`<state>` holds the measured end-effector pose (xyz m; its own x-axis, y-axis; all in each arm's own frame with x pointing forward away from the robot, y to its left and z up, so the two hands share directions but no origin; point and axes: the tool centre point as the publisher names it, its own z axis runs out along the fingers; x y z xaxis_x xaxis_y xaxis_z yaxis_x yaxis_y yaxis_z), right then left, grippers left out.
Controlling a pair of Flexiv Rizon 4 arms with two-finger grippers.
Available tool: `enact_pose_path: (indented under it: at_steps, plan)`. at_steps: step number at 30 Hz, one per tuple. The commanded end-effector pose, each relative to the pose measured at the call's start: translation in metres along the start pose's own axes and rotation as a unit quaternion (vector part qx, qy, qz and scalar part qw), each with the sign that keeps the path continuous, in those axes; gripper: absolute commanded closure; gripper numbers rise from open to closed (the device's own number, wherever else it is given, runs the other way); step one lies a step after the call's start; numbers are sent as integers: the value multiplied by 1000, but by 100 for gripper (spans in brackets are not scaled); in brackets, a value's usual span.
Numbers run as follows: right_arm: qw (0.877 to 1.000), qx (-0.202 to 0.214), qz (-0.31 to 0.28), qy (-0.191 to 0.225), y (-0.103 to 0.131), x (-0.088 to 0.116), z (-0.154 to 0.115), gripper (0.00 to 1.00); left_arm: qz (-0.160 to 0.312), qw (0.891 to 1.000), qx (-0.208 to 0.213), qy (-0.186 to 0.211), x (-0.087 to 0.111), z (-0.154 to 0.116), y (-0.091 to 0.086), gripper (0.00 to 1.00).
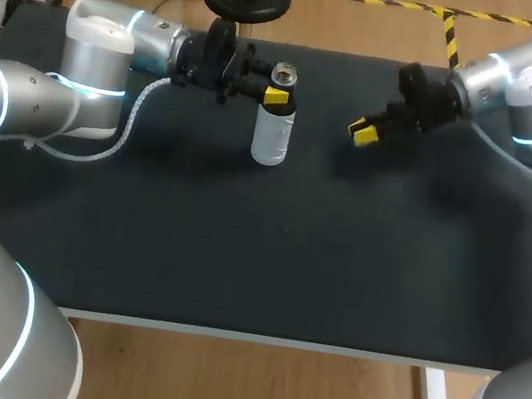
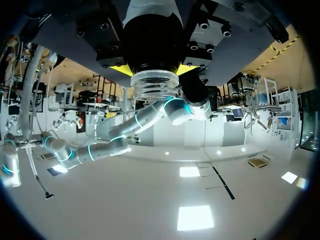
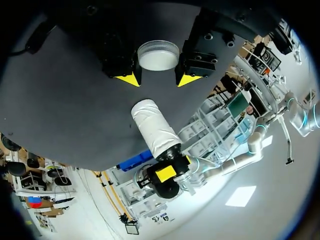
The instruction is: Unscrew the bottle cap
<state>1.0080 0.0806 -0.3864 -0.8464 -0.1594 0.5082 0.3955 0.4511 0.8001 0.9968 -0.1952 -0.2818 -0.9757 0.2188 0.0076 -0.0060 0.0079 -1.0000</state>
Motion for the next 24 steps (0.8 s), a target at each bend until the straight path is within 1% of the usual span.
enact_pose_path:
  at_steps: [1,9,10,11,12,13,20,24]
  plan:
    - [999,1,1,-40,0,5,2,100,0,1000,-1,1,-1,0,0,100]
    - [999,3,6,-44,-1,5,1,100,0,1000,-1,1,-1,0,0,100]
    - [999,4,7,-45,-1,4,1,95,0,1000,-1,1,-1,0,0,100]
    - [999,4,9,-45,-1,4,1,63,0,1000,-1,1,-1,0,0,100]
    - [999,4,9,-45,-1,4,1,20,0,1000,-1,1,-1,0,0,100]
    - [999,4,10,-45,-1,4,1,0,0,1000,-1,1,-1,0,0,100]
    - [999,2,11,-52,2,2,0,0,0,1000,-1,1,-1,0,0,100]
    - [998,-10,5,-57,8,2,-2,0,0,1000,-1,1,-1,0,0,100]
